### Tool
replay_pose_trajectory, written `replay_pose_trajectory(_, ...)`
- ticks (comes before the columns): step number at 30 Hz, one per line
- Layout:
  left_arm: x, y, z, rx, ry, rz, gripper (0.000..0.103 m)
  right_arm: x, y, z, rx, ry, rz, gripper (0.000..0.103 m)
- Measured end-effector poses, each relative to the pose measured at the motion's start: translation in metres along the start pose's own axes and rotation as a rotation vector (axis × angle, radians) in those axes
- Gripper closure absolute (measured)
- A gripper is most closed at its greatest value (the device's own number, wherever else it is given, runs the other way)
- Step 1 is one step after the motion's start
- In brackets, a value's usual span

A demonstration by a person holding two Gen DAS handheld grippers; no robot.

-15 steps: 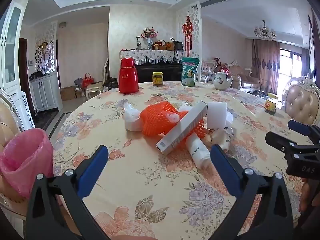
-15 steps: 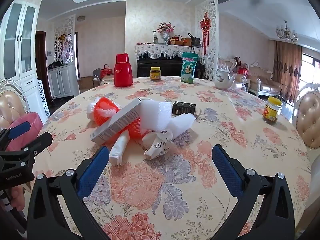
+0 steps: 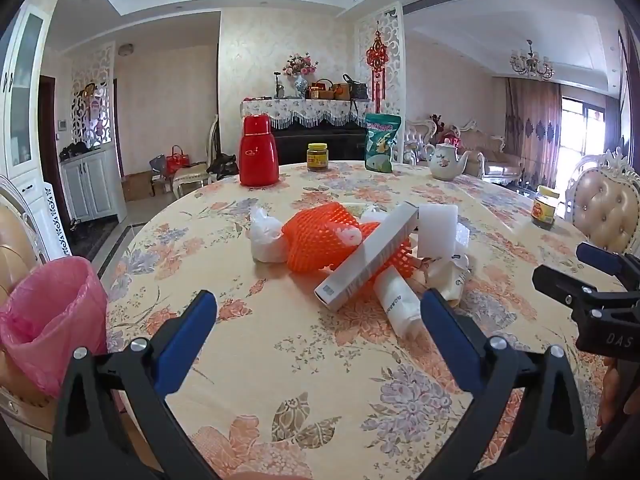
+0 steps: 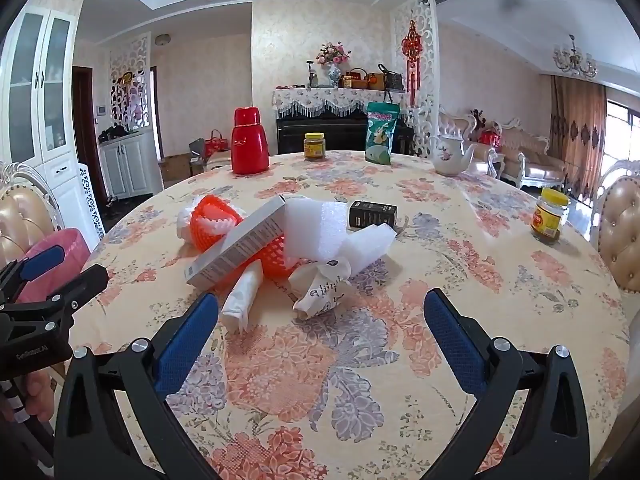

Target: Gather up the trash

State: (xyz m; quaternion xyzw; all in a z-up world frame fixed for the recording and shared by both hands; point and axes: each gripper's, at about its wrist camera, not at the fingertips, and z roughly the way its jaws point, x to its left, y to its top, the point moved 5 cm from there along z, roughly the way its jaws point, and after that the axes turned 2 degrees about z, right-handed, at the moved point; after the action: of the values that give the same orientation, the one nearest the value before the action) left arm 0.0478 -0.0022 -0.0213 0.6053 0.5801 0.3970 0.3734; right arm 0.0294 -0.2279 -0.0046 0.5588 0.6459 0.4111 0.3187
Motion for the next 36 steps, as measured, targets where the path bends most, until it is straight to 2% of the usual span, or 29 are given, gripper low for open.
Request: replay_pose_trajectory(36, 0.0023, 0.0009, -0.0004, 0.006, -0.009, 0.007, 0.004, -0.0005, 0.0011, 0.0023, 0.006, 0.033, 0.025, 0.007)
